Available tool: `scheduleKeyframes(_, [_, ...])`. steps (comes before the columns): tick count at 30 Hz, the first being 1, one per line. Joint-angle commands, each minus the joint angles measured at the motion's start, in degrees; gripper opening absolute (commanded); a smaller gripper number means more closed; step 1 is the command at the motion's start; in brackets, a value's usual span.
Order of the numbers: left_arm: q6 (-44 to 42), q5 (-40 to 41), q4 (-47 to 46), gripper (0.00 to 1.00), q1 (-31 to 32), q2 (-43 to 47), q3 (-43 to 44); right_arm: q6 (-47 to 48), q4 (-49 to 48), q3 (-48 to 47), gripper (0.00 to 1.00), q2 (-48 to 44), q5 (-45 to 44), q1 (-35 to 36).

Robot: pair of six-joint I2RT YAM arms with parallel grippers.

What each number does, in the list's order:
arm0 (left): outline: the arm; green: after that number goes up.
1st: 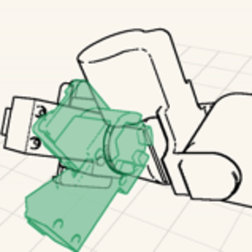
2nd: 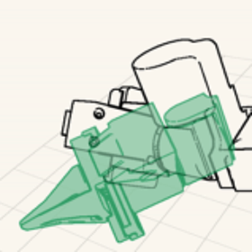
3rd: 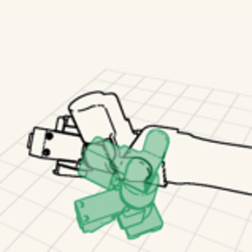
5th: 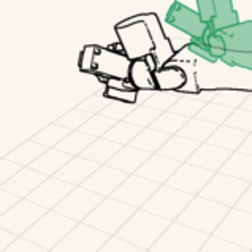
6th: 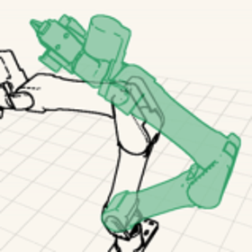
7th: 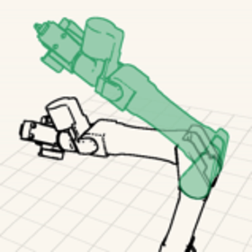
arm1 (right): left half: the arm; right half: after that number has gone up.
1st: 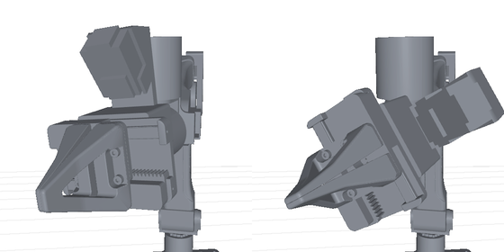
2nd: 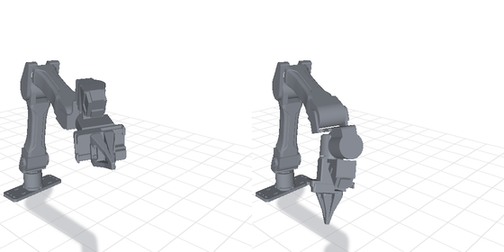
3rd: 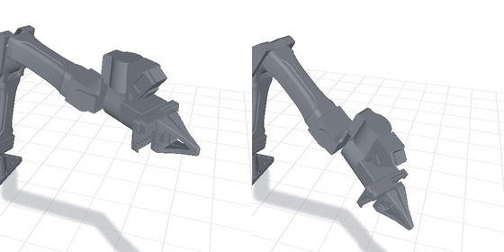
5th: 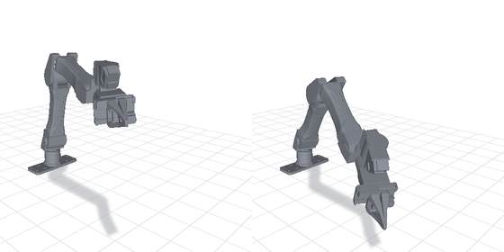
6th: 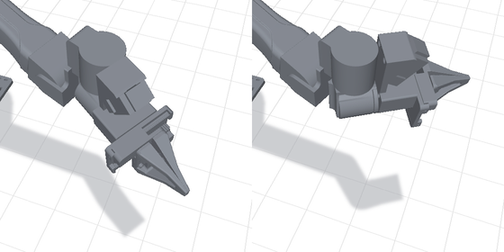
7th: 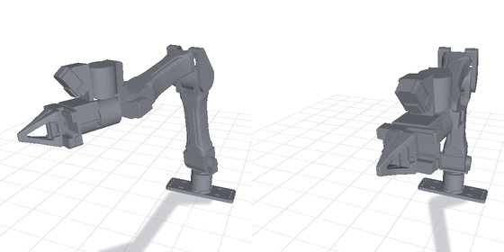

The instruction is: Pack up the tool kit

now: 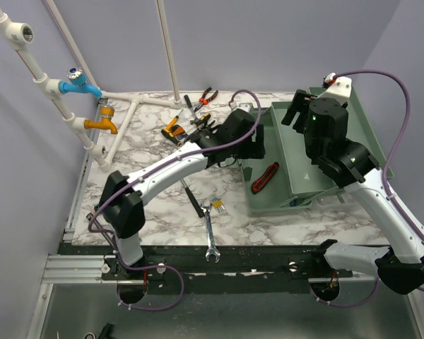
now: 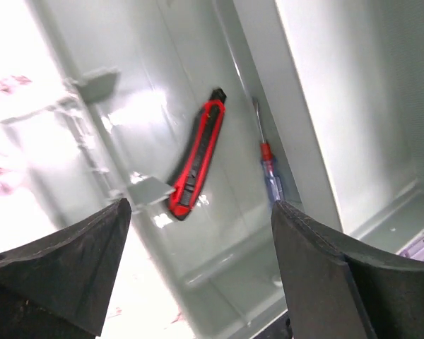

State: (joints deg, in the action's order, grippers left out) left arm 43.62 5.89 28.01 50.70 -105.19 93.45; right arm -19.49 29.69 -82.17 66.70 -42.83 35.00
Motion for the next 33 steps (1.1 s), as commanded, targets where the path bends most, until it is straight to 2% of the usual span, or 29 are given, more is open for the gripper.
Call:
scheduleKeyframes(1, [-13.44,1.54,1.86,0.83,-4.26,10.48,-1.83,-0.2,-0.31,0.34,0.79,-0.38,1.23,-0.32])
scheduleKeyframes(5, [-18.91,-3.09,-2.87,0.86,-9.35,15.67,-7.97,-0.01,-0.55,0.02,0.79,0.51,2.25,-0.32])
scheduleKeyframes(8, [-21.83,-5.81,-2.08,0.88,-13.89,15.05,-8.32,0.35,-0.71,-0.21,0.79,1.04,3.11,-0.35])
scheduleKeyframes(12, [-27.24,-6.34,0.78,0.89,-17.99,10.23,-5.8,1.01,-1.1,-0.52,0.79,1.68,3.62,-0.31])
scheduleKeyframes(14, [-27.64,-3.7,2.89,0.91,-19.5,6.67,-3.27,1.46,-1.32,-0.59,0.79,1.92,4.15,-0.33])
scheduleKeyframes(17, [-28.1,-3.93,5.01,0.98,-21.71,0.77,0.49,1.73,-1.67,-0.62,0.79,2.19,5.13,-0.32])
scheduleKeyframes(21, [-29.28,-3.18,7.87,0.99,-23.14,-7.2,7.33,1.82,-1.93,-0.32,0.79,2.47,5.82,-0.33])
scheduleKeyframes(27, [-30.07,-3.24,16.08,0.91,-24.13,-20.07,21.81,1.82,-2.35,0.06,0.79,2.47,6.48,-0.42])
scheduleKeyframes(33, [-29.48,-4.25,17.95,0.83,-25.29,-25.11,26.83,1.92,-2.58,0.3,0.79,2.65,6.68,-0.37])
